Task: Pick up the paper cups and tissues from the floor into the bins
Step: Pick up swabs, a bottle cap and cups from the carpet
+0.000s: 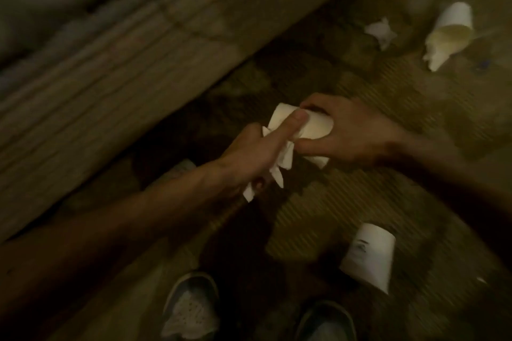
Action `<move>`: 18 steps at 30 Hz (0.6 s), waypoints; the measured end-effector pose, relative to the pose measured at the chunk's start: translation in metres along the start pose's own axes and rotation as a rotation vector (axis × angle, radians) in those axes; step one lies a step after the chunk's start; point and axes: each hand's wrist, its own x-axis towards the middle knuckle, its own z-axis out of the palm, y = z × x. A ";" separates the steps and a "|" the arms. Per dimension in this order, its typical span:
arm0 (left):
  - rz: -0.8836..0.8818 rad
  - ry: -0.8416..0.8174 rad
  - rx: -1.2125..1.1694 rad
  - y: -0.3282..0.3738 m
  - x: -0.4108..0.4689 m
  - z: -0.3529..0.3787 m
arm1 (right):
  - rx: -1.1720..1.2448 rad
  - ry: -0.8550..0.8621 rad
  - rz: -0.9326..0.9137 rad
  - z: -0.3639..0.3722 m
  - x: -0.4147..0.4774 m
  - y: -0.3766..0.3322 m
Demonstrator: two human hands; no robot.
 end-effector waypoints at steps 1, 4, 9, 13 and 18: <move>0.012 0.015 0.009 0.007 -0.017 -0.016 | -0.043 -0.060 -0.040 -0.013 0.000 -0.026; 0.037 0.125 0.061 0.030 -0.084 -0.062 | -0.205 -0.195 -0.187 -0.045 -0.007 -0.113; 0.141 0.425 0.096 0.037 -0.206 -0.124 | -0.391 -0.206 -0.609 -0.053 -0.037 -0.250; 0.201 0.684 0.040 0.033 -0.305 -0.140 | -0.401 -0.178 -0.851 -0.032 -0.074 -0.319; 0.345 0.954 -0.076 0.039 -0.412 -0.152 | -0.182 -0.064 -1.019 -0.002 -0.136 -0.394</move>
